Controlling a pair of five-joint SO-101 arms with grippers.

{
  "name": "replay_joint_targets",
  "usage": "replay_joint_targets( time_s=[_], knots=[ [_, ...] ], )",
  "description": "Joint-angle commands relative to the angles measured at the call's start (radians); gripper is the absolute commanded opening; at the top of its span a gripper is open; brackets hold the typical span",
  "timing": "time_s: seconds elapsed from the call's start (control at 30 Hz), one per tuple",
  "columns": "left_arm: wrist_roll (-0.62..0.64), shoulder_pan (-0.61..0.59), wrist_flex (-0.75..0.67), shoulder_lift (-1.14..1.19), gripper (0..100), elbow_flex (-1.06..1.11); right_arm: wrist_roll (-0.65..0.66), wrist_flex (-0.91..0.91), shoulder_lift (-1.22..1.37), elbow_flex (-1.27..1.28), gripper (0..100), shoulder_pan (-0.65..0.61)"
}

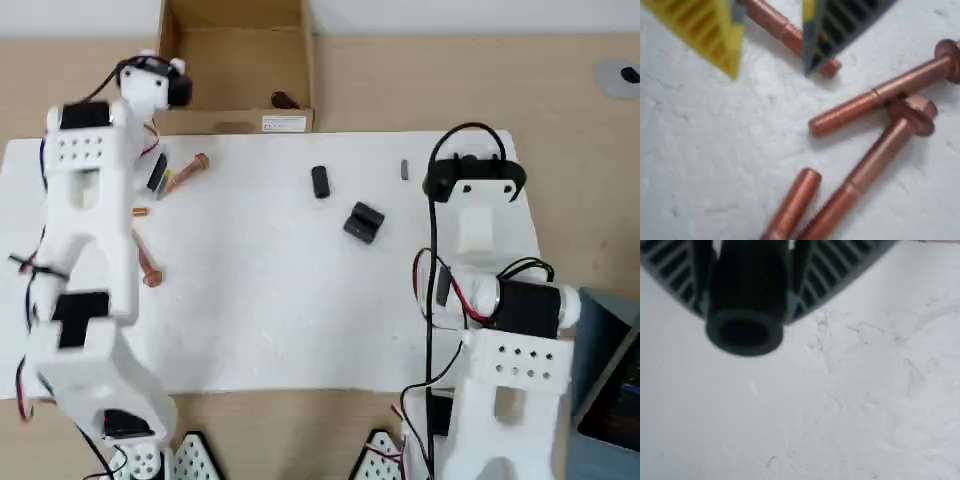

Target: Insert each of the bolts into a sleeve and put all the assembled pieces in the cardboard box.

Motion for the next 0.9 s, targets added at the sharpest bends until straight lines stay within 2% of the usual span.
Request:
replay_joint_targets(
  time_s=[0.0, 0.17, 0.3, 0.57, 0.87],
  knots=[
    [-0.060, 0.017, 0.106, 0.156, 12, -0.359, -0.008, -0.057, -0.019, 0.027, 1.0, 0.012],
    [-0.123, 0.018, 0.204, 0.395, 12, -0.660, -0.008, -0.068, -0.019, 0.024, 1.0, 0.012],
    [-0.127, 0.037, 0.207, 0.515, 12, -0.786, -0.008, -0.069, -0.019, 0.024, 1.0, 0.012],
    [-0.124, 0.098, 0.201, 0.598, 12, -0.891, -0.008, -0.069, -0.019, 0.025, 1.0, 0.012],
    [-0.127, 0.097, 0.144, 0.670, 12, -0.905, -0.008, -0.069, -0.019, 0.025, 1.0, 0.012]
  ],
)
